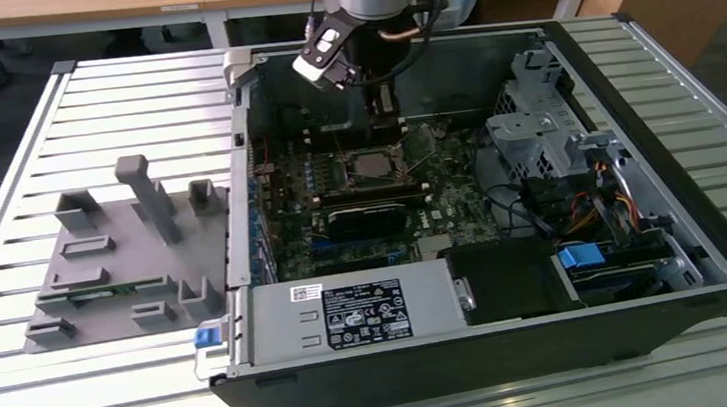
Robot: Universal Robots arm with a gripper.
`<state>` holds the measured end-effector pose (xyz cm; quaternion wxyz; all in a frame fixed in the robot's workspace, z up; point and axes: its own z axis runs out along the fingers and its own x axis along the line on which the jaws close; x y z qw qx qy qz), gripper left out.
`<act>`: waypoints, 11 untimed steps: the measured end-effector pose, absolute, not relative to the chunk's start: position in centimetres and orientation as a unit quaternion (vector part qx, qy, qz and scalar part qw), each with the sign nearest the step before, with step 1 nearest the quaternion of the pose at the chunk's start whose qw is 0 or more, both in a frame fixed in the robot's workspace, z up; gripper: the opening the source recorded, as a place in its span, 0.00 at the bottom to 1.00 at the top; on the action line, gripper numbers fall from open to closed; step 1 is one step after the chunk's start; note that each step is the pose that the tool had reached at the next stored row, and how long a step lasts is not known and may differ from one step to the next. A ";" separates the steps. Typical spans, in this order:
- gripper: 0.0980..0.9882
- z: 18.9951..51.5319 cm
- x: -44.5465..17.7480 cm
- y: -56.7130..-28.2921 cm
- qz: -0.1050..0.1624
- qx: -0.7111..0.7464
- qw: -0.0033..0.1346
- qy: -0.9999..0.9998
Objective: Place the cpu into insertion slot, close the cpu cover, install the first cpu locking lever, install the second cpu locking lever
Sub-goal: 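Close the cpu cover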
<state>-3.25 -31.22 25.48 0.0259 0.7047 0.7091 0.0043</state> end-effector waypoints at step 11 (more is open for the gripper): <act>0.01 25.5 -2.2 -32.1 0.004 0.705 0.025 0.709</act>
